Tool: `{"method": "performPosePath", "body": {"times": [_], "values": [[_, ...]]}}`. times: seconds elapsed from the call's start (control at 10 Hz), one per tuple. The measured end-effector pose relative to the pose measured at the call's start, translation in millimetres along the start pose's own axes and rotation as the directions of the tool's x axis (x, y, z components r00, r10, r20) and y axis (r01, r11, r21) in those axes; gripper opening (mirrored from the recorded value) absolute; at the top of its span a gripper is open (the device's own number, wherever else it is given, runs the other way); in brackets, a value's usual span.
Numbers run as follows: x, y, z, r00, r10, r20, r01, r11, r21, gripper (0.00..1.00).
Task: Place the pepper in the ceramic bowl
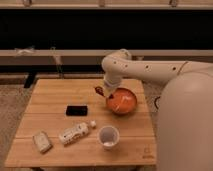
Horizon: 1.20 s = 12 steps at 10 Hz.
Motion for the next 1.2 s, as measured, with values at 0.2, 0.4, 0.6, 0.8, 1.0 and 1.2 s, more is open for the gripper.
{"method": "performPosePath", "body": {"times": [0.2,0.4,0.6,0.8,1.0,1.2], "values": [[18,-11,4,0.999,0.045,-0.018,-0.045,0.999,0.015,0.01],[27,-15,11,0.995,0.093,-0.038,-0.092,0.995,0.029,0.18],[38,-25,17,0.990,0.132,-0.055,-0.130,0.991,0.045,0.38],[42,-29,24,0.987,0.144,-0.069,-0.140,0.988,0.060,0.57],[42,-36,31,0.986,0.153,-0.060,-0.148,0.986,0.079,0.76],[38,-43,35,0.990,0.140,-0.037,-0.135,0.986,0.100,0.80]]}}
